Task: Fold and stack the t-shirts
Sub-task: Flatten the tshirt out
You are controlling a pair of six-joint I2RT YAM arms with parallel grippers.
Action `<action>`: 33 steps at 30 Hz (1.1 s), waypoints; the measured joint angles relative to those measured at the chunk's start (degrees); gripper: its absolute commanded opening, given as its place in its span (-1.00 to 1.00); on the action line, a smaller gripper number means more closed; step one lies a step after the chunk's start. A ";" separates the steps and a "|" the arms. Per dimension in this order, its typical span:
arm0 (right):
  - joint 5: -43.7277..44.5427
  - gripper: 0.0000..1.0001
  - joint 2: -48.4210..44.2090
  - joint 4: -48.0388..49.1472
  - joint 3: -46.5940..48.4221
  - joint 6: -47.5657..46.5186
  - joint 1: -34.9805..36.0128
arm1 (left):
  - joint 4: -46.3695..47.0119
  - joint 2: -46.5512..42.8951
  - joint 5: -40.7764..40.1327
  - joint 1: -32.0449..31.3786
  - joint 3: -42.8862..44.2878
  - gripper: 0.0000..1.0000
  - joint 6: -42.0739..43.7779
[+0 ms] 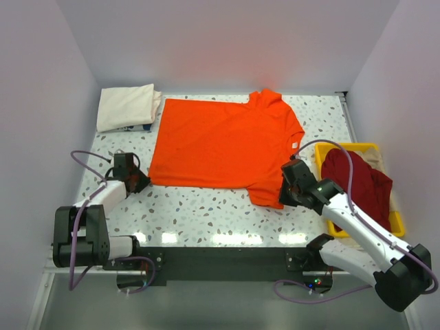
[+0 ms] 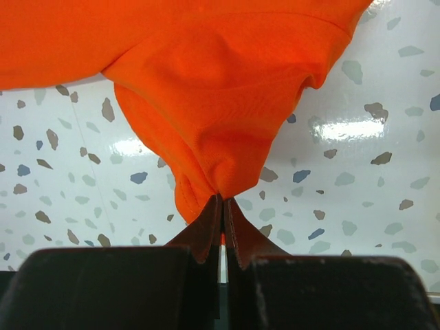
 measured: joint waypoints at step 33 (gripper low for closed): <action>-14.91 -0.91 28.06 17.94 3.43 -2.69 10.93 | -2.32 -5.44 -3.39 -0.24 3.30 -1.00 0.35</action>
